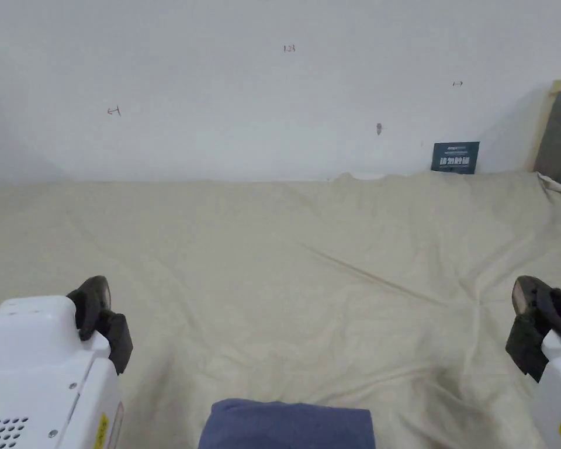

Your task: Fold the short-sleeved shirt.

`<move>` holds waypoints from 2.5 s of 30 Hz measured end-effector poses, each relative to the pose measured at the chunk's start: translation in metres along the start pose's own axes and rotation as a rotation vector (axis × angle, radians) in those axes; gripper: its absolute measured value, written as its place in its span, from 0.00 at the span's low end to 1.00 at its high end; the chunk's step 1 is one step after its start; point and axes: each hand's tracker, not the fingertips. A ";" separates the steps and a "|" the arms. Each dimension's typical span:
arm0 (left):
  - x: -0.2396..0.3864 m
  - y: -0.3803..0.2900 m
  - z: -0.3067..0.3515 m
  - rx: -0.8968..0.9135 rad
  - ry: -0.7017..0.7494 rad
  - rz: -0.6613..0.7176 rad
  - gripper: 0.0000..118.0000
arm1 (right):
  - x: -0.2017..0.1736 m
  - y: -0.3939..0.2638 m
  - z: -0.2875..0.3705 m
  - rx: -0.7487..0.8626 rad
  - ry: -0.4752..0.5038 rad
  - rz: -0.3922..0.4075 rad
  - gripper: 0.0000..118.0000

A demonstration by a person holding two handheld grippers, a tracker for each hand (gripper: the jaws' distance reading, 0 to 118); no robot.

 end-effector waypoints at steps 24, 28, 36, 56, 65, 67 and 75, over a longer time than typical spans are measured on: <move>-0.032 0.000 -0.019 -0.441 -0.192 0.031 0.00 | -0.082 -0.066 -0.132 -1.245 0.564 0.147 0.00; -0.047 -0.031 -0.022 -0.550 -0.114 0.099 0.00 | -0.096 -0.119 -0.137 -1.290 0.517 0.367 0.00; -0.088 -0.050 -0.088 -0.779 -0.422 0.323 0.32 | -0.108 -0.122 -0.145 -1.317 0.505 0.403 0.00; -0.019 -0.147 -0.146 -1.398 -0.988 0.726 0.90 | -0.057 -0.126 -0.141 -1.256 0.586 0.042 0.00; -0.017 -0.137 -0.127 -1.329 -0.814 0.517 0.25 | -0.049 -0.119 -0.118 -1.120 0.575 0.006 0.00; -0.012 -0.118 -0.117 -1.280 -0.797 0.456 0.23 | -0.053 -0.108 -0.108 -1.044 0.556 0.055 0.00; -0.115 -0.045 -0.126 -1.169 -0.600 0.220 0.22 | -0.074 -0.075 -0.076 -0.981 0.629 -0.051 0.00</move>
